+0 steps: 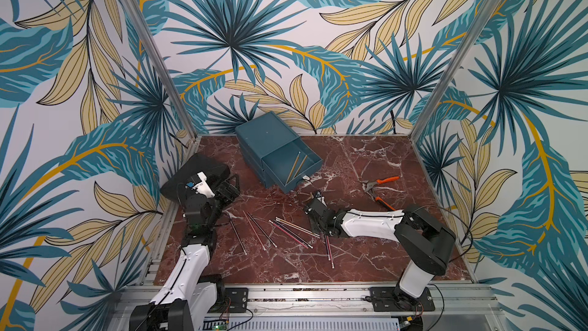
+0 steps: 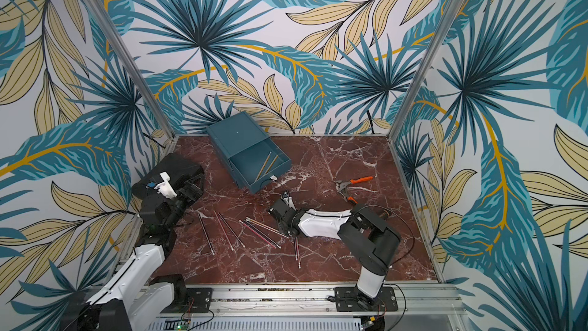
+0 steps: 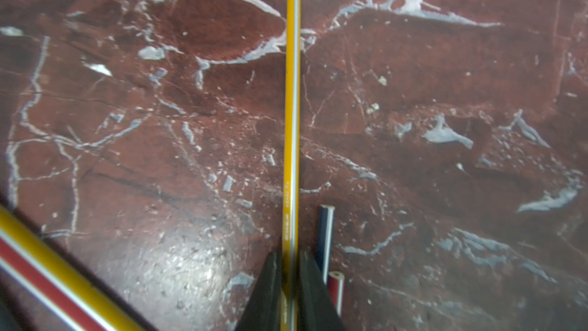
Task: Please place the pencils in the drawer according to their color
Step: Pick up the pencil from the center of the board.
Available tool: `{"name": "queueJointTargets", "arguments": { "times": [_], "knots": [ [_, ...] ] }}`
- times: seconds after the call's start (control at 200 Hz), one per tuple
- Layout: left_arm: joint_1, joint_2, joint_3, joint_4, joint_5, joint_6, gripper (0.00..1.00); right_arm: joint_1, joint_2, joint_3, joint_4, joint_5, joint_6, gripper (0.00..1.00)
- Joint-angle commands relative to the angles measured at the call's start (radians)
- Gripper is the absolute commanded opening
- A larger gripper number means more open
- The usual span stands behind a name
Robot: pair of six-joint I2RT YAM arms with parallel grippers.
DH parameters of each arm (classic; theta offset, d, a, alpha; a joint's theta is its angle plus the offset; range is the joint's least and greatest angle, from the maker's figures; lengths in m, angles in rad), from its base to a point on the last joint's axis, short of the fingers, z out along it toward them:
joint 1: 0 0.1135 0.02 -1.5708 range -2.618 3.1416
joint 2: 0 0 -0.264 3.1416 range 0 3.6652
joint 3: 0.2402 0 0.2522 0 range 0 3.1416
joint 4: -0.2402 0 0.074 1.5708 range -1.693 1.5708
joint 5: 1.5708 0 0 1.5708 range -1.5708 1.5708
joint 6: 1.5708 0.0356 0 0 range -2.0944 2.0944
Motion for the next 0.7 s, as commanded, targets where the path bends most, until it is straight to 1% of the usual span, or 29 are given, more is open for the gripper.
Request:
{"name": "queueJointTargets", "arguments": {
  "times": [0.0, 0.16, 0.356, 0.696],
  "knots": [
    [0.011, -0.002, 0.013, 0.007, -0.015, 0.023, 1.0, -0.001, 0.049, 0.039, -0.184, -0.042, 0.082, 0.17],
    [0.011, -0.002, 0.018, -0.003, -0.025, 0.036, 1.0, -0.003, 0.077, 0.051, -0.199, -0.132, 0.14, 0.2],
    [0.01, 0.002, 0.028, -0.013, -0.037, 0.044, 1.0, -0.007, 0.097, 0.061, -0.208, -0.162, 0.172, 0.19],
    [0.01, 0.017, 0.036, -0.009, -0.045, 0.048, 1.0, -0.017, 0.143, 0.085, -0.21, -0.204, 0.165, 0.06]
  ]
}}
